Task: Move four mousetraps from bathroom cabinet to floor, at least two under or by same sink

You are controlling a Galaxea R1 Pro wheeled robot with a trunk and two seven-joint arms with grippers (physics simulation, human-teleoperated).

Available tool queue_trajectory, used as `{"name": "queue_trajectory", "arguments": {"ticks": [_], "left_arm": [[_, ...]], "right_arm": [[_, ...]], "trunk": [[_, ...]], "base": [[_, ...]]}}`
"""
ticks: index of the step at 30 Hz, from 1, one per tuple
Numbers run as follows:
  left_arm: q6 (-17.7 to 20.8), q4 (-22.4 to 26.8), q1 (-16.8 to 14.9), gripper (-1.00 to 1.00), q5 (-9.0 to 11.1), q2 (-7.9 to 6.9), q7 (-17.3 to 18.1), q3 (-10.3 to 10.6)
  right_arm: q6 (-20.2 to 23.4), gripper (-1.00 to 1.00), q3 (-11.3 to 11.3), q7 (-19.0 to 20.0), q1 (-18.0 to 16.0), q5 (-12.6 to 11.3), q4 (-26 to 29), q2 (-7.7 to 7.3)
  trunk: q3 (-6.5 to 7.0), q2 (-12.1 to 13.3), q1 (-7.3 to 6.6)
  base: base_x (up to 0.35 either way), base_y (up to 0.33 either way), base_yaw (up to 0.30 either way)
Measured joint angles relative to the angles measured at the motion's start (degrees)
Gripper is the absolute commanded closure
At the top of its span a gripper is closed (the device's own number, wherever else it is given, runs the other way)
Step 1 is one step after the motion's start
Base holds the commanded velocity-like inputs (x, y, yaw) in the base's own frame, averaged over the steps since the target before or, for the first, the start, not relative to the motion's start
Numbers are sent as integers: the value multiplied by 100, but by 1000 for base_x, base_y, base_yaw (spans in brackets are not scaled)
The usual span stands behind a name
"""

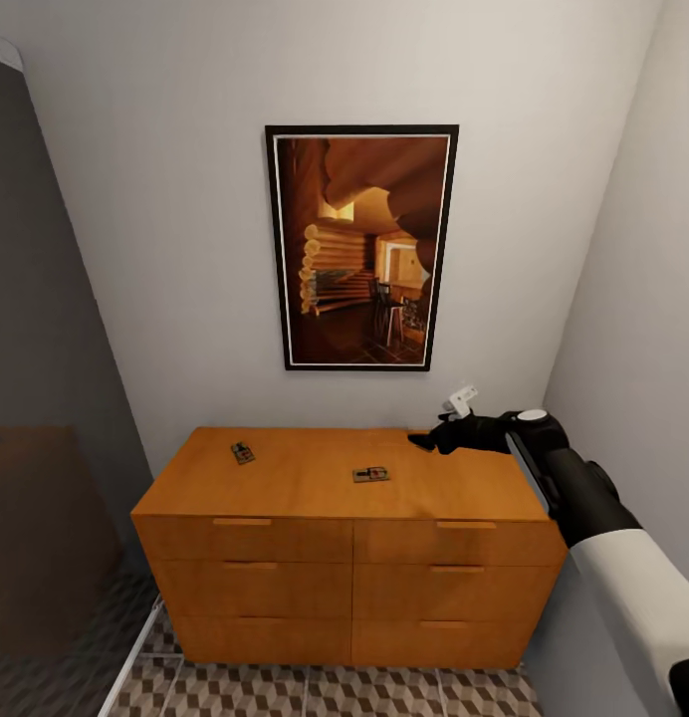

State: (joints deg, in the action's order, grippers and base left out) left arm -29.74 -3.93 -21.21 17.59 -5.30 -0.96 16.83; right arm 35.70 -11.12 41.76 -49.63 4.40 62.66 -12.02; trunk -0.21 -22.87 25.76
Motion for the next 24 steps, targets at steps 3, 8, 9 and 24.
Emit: {"name": "queue_trajectory", "arguments": {"ticks": [3,8,9,24], "left_arm": [[0,0,0,-100,0,0,0,0],[0,0,0,-100,0,0,0,1],[0,0,0,-100,0,0,0,1],[3,0,0,-100,0,0,0,0]], "right_arm": [[-168,-100,-1,2,0,-1,-186,4],[-379,-100,-2,4,0,0,-491,8],[-391,-100,-1,4,0,-2,-510,8],[-416,-100,0,4,0,-1,-636,9]], "trunk": [[0,0,0],[0,0,0],[0,0,0],[0,0,0]], "base": [[0,0,0],[0,0,0],[0,0,0],[0,0,0]]}}
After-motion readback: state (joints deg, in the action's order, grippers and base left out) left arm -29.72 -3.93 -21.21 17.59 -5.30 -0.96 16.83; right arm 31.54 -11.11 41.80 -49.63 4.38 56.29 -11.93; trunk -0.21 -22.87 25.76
